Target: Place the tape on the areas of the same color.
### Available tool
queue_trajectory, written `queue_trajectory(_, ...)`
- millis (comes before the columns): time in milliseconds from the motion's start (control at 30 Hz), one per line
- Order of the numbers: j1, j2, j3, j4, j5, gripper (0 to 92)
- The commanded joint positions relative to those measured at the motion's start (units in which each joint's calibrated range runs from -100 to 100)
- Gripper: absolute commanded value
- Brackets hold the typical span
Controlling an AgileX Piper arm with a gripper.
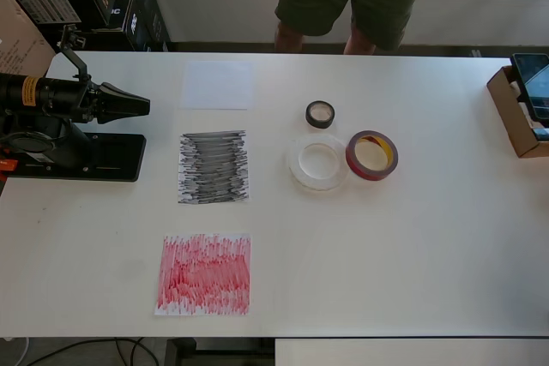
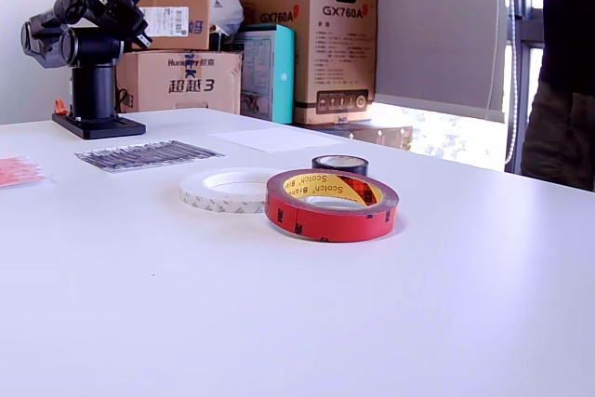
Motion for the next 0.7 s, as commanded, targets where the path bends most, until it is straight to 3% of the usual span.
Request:
queue_trajectory(0, 0.12, -0.22, -0.53, -0.49, 0.31, 7.9)
queue_trajectory(667, 0.36, -0.22, -0.53, -0.49, 0.31, 8.0)
